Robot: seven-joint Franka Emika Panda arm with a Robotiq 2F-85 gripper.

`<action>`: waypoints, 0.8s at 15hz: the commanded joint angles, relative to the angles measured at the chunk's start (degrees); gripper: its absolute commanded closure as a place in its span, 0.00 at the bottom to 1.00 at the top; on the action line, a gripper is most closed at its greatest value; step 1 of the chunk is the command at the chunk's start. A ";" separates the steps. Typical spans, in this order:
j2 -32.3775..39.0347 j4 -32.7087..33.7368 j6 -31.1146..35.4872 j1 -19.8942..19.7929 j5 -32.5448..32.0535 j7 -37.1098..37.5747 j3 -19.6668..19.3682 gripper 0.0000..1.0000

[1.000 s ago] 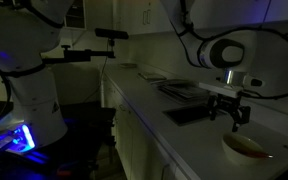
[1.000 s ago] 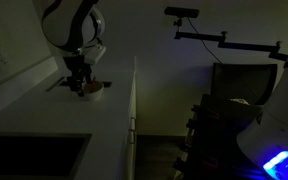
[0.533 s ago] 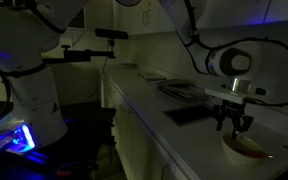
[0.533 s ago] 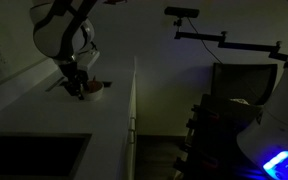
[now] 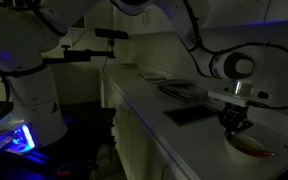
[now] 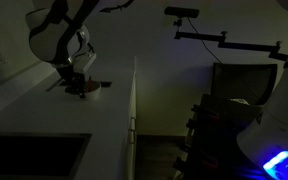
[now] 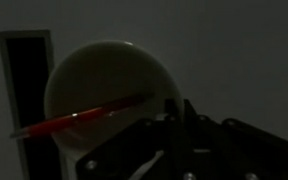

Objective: Move the bowl to the left

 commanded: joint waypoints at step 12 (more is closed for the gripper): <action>-7.41 -8.40 1.66 4.22 -2.52 15.44 -2.57 0.97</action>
